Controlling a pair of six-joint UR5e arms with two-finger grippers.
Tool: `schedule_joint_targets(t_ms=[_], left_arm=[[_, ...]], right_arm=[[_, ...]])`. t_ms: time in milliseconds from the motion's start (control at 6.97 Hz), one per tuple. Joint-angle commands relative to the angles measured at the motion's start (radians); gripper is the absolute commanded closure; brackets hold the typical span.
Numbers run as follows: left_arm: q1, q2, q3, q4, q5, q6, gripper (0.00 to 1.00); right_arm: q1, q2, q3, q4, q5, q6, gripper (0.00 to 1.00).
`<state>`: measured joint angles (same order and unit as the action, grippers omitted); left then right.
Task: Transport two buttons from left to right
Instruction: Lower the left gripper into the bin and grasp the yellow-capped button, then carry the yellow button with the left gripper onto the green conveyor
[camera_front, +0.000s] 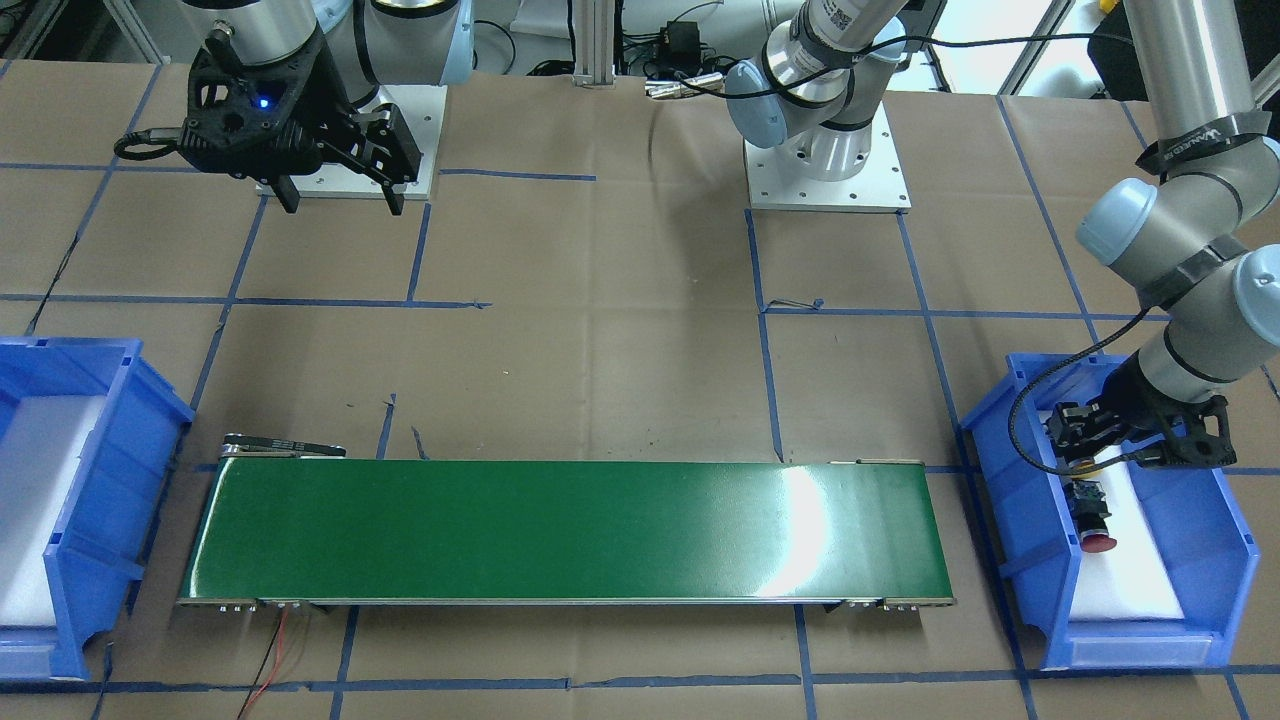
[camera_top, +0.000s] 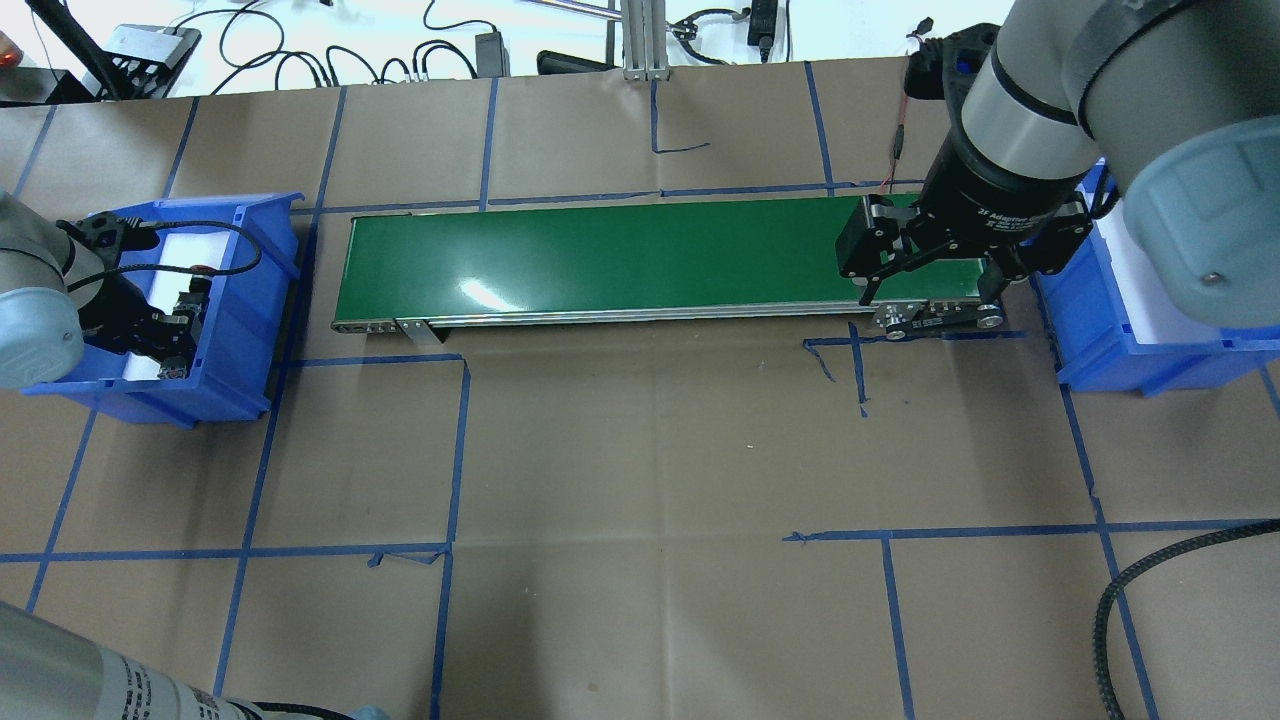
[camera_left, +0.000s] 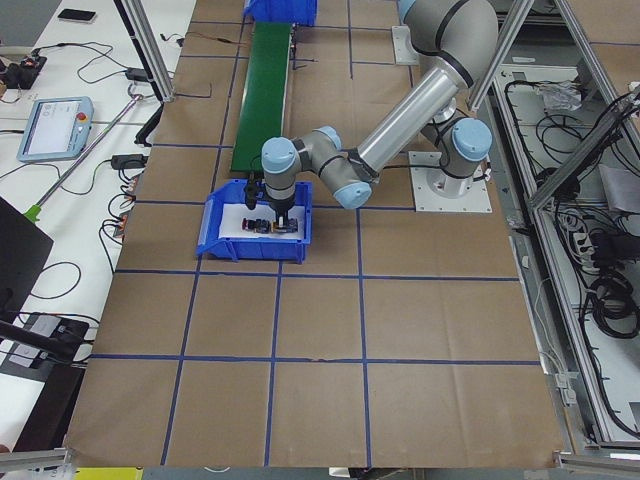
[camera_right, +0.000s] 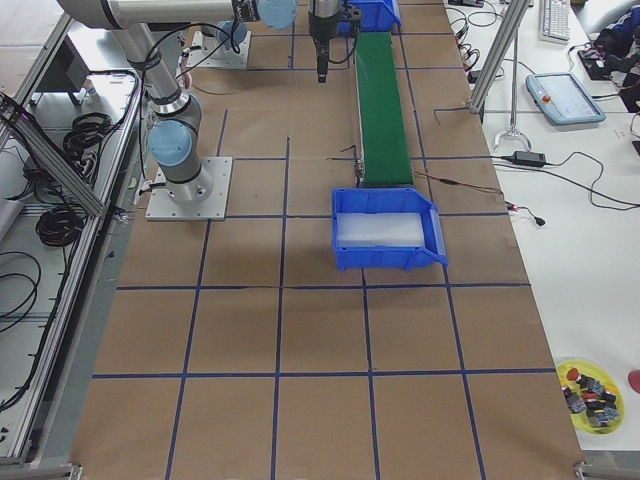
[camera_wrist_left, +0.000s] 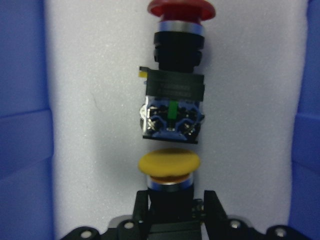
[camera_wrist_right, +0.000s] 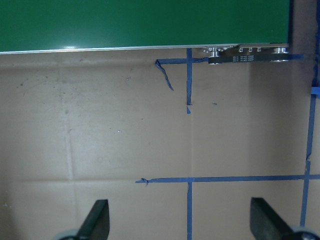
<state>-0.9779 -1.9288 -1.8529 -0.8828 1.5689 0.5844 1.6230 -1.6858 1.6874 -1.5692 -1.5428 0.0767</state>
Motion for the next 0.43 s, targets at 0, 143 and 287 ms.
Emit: schedule_joint_targets(t_ms=[0, 143, 287], left_arm=[[-0.002, 0.055, 0.091, -0.147, 0.0, 0.002, 1.0], [-0.004, 0.071, 0.168, -0.251, 0.002, 0.006, 1.0], [-0.01, 0.062, 0.234, -0.321, 0.003, 0.017, 1.0]], right_arm=[[0.0, 0.0, 0.0, 0.0, 0.001, 0.0, 0.0], [0.0, 0.0, 0.0, 0.0, 0.001, 0.002, 0.0], [0.0, 0.0, 0.0, 0.0, 0.001, 0.002, 0.0]])
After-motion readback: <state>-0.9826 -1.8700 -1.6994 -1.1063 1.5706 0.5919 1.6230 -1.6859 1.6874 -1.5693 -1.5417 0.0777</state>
